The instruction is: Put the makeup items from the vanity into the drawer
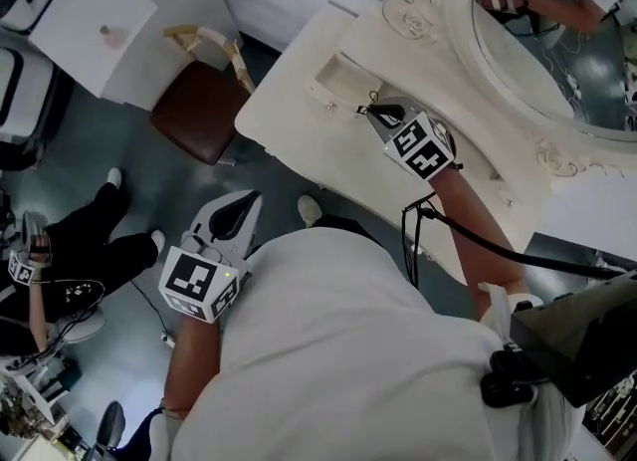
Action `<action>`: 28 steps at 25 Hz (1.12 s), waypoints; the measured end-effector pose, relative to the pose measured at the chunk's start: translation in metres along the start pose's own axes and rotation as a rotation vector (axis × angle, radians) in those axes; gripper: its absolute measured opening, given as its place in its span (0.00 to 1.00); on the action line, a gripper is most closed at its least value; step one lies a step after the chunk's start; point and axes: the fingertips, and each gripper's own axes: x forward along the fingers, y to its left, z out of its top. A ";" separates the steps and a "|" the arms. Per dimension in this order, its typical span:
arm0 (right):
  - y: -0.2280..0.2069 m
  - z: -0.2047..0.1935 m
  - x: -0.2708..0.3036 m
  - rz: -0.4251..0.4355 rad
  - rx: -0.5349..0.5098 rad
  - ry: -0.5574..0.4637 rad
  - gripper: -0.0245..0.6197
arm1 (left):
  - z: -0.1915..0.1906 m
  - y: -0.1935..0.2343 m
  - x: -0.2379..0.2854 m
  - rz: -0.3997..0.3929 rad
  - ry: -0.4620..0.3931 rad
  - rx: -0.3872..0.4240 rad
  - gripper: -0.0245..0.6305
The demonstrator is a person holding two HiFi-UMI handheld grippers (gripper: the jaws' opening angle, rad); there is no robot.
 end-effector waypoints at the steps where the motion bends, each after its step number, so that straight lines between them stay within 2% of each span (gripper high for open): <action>1: -0.003 0.004 0.005 0.002 -0.005 -0.001 0.06 | -0.001 0.001 -0.002 0.007 0.000 -0.003 0.04; 16: -0.026 0.020 0.084 0.085 0.007 0.045 0.06 | -0.010 0.029 -0.022 0.121 -0.013 -0.072 0.04; 28: -0.038 0.015 0.132 0.127 0.042 0.131 0.06 | -0.007 0.049 -0.021 0.152 -0.016 -0.100 0.04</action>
